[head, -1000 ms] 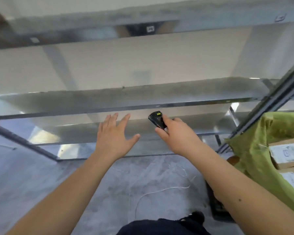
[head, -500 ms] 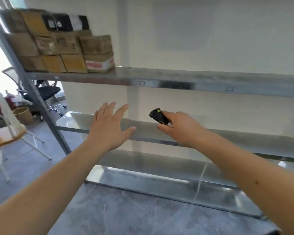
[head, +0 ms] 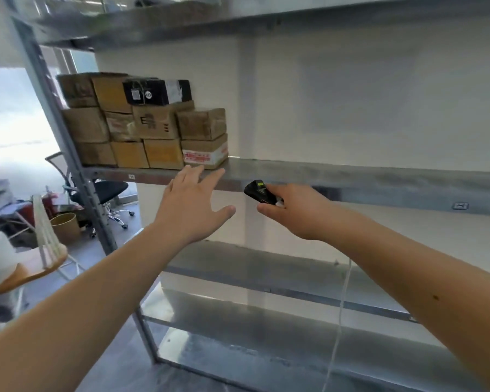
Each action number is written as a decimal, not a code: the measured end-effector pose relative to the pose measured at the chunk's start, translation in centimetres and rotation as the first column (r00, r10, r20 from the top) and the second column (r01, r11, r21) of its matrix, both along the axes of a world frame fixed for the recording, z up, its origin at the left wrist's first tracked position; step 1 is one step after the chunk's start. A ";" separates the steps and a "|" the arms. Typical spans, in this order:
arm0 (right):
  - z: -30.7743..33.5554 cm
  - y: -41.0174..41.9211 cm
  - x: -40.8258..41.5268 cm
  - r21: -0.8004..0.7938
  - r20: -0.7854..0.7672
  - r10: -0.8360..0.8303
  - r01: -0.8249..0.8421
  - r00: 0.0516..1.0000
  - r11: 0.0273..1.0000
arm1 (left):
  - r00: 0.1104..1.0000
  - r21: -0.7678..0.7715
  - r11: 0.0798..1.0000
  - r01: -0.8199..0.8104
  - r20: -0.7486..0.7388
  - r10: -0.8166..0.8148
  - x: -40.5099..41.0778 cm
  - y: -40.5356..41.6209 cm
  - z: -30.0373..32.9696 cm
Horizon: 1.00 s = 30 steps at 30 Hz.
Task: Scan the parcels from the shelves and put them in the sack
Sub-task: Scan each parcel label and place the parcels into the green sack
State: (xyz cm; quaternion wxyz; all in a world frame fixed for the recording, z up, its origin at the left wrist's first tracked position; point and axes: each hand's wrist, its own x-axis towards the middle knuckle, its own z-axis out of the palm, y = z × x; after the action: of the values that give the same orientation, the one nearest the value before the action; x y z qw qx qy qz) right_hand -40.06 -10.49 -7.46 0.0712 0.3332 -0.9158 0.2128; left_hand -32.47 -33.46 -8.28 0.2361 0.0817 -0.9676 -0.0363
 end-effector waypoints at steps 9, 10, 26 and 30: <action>4.2 -6.7 -9.0 0.000 -0.083 0.033 -0.033 0.996 0.999 | 0.997 -0.013 1.000 0.022 -0.072 -0.023 -9.7 -7.5 4.2; 4.7 -7.3 -9.8 0.002 -0.093 0.033 -0.033 0.995 0.999 | 0.997 -0.014 1.000 0.028 -0.078 -0.029 -10.6 -8.2 4.7; 9.0 -16.5 -17.6 0.031 -0.075 -0.164 0.166 0.984 0.986 | 0.998 -0.375 0.927 0.010 -0.053 -0.033 -23.2 -15.6 10.2; 9.5 -18.0 -19.4 0.027 -0.067 -0.216 0.219 0.974 0.975 | 0.996 -0.302 0.950 0.081 -0.019 -0.091 -25.4 -17.3 10.8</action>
State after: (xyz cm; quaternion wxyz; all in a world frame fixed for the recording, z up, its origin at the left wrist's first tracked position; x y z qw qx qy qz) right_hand -59.43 -28.54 2.00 0.1173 0.2388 -0.9476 0.1771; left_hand -57.88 -50.71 2.53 0.2600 0.0018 -0.9604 0.0998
